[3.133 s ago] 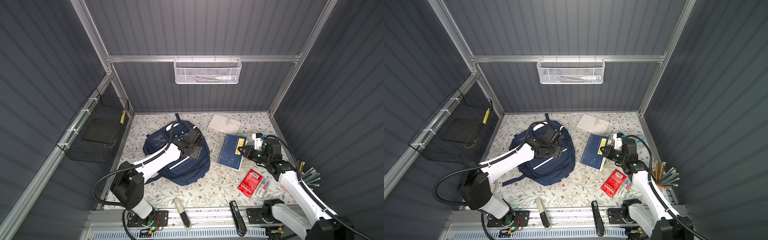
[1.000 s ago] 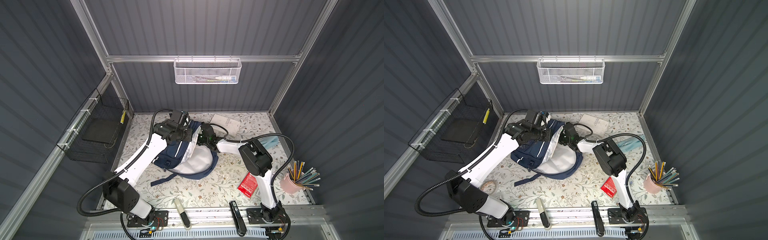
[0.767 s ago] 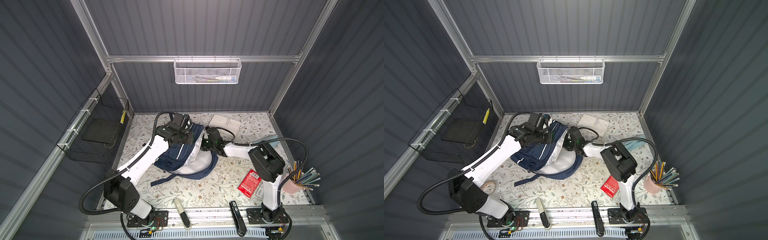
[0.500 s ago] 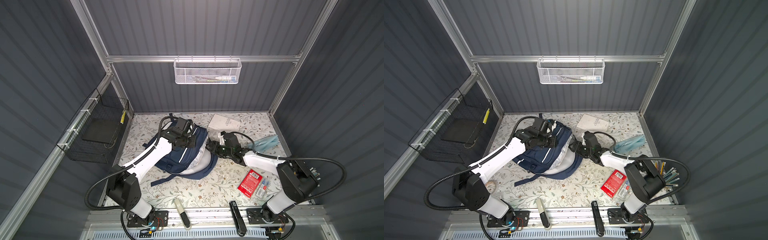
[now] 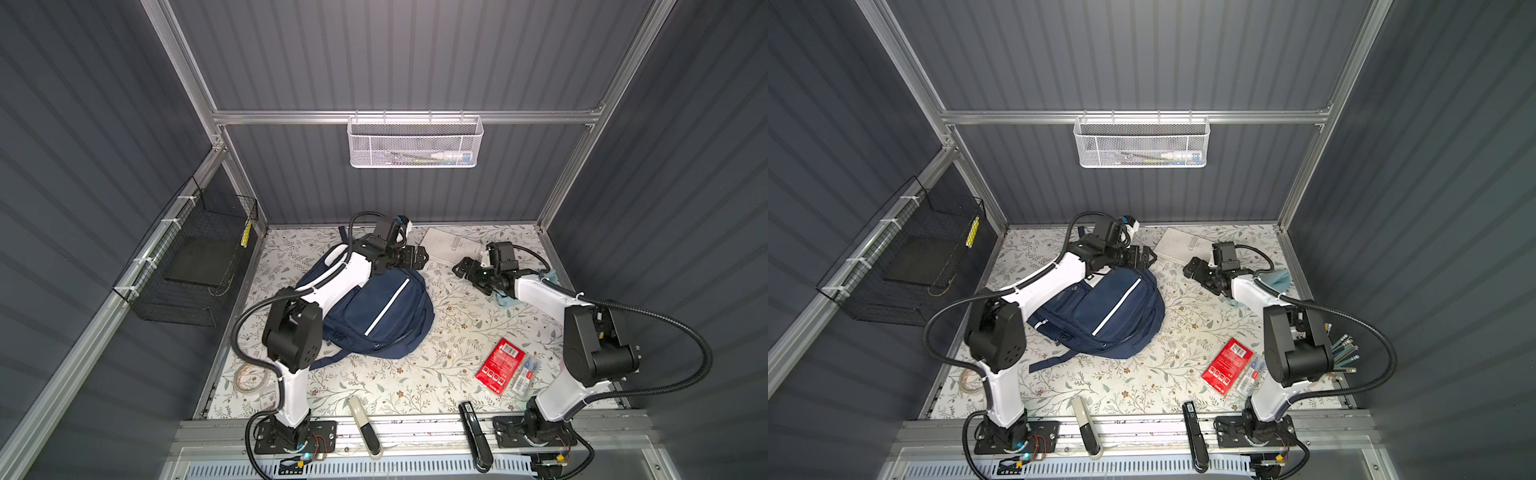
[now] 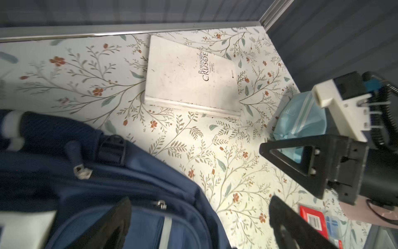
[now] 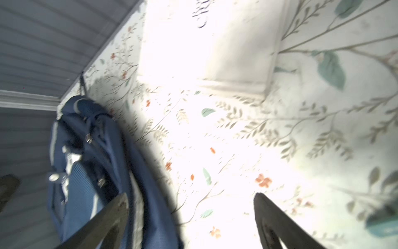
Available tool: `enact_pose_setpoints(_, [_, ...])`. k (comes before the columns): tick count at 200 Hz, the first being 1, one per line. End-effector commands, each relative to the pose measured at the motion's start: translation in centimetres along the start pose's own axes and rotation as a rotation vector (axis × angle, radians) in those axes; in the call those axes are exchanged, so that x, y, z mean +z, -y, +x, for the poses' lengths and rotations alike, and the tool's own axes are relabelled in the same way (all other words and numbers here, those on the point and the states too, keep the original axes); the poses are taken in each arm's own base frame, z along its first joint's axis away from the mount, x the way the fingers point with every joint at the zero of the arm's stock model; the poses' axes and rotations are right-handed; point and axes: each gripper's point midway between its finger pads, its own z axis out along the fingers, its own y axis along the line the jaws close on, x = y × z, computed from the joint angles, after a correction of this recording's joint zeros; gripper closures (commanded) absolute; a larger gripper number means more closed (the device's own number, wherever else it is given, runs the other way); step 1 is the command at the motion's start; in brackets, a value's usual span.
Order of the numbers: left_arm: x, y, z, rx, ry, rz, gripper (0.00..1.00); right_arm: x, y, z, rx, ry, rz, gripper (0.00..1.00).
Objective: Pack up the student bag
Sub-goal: 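Release the book and move both grippers to the white Robinson Crusoe book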
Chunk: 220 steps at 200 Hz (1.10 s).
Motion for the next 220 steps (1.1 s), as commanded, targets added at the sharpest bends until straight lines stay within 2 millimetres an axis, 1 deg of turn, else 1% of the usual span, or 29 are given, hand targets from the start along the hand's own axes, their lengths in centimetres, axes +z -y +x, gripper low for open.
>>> enact_pose_setpoints(1, [3.7,-0.1,-0.6,0.06,0.014,0.049,0.0,0.5,0.9,-0.9,-0.017,-0.022,0.033,0.08])
enact_pose_setpoints(13, [5.4,-0.3,-1.1,0.086,0.02,0.055,0.0,1.0,1.6,-1.8,-0.013,-0.014,0.066,0.08])
enact_pose_setpoints(27, [7.3,-1.1,-1.6,0.105,0.05,0.034,0.0,1.6,2.2,-2.8,-0.022,-0.004,0.096,0.07])
enact_pose_setpoints(39, [8.8,-1.8,-1.7,0.113,0.059,0.02,0.0,2.3,2.5,-3.6,-0.021,-0.004,0.104,0.07])
enact_pose_setpoints(56, [11.0,-3.1,-1.5,0.115,0.054,-0.009,0.0,3.2,3.0,-4.2,-0.02,-0.023,0.118,0.08])
enact_pose_setpoints(75, [13.1,-4.0,-1.7,0.101,0.059,-0.033,0.0,3.6,3.6,-5.1,-0.037,-0.019,0.157,0.08])
enact_pose_setpoints(97, [14.2,-5.4,-2.3,0.087,0.109,-0.089,0.0,4.0,4.3,-5.7,-0.029,-0.024,0.16,0.09])
enact_pose_setpoints(110, [14.7,-6.6,-2.5,0.081,0.127,-0.145,0.0,4.3,4.8,-5.8,-0.021,-0.035,0.162,0.1])
enact_pose_setpoints(117, [15.1,-6.8,-2.6,0.082,0.135,-0.148,0.0,4.4,4.9,-5.8,-0.019,-0.042,0.161,0.1])
enact_pose_setpoints(133, [16.2,-7.5,-2.6,0.069,0.143,-0.157,0.0,4.7,4.9,-5.8,-0.016,-0.053,0.14,0.1])
enact_pose_setpoints(150, [17.3,-8.1,-2.5,0.029,0.145,-0.132,0.0,4.9,4.4,-5.9,-0.024,-0.055,0.109,0.11])
enact_pose_setpoints(173, [18.1,-9.1,-2.2,-0.046,0.142,-0.112,0.0,5.8,4.2,-5.9,-0.02,-0.069,0.085,0.11])
enact_pose_setpoints(192, [18.6,-9.1,-2.2,-0.071,0.144,-0.07,0.0,6.7,4.5,-5.8,-0.008,-0.088,0.086,0.13])
enact_pose_setpoints(214, [19.2,-7.9,-2.2,-0.081,0.141,0.017,0.0,7.9,4.5,-6.0,0.007,-0.099,0.074,0.15])
enact_pose_setpoints(216, [19.3,-7.8,-2.1,-0.085,0.138,0.023,0.0,8.0,4.0,-5.8,0.01,-0.115,0.048,0.15])
enact_pose_setpoints(220, [19.4,-7.6,-2.0,-0.092,0.131,0.036,0.0,8.1,3.8,-5.7,0.011,-0.125,0.035,0.15])
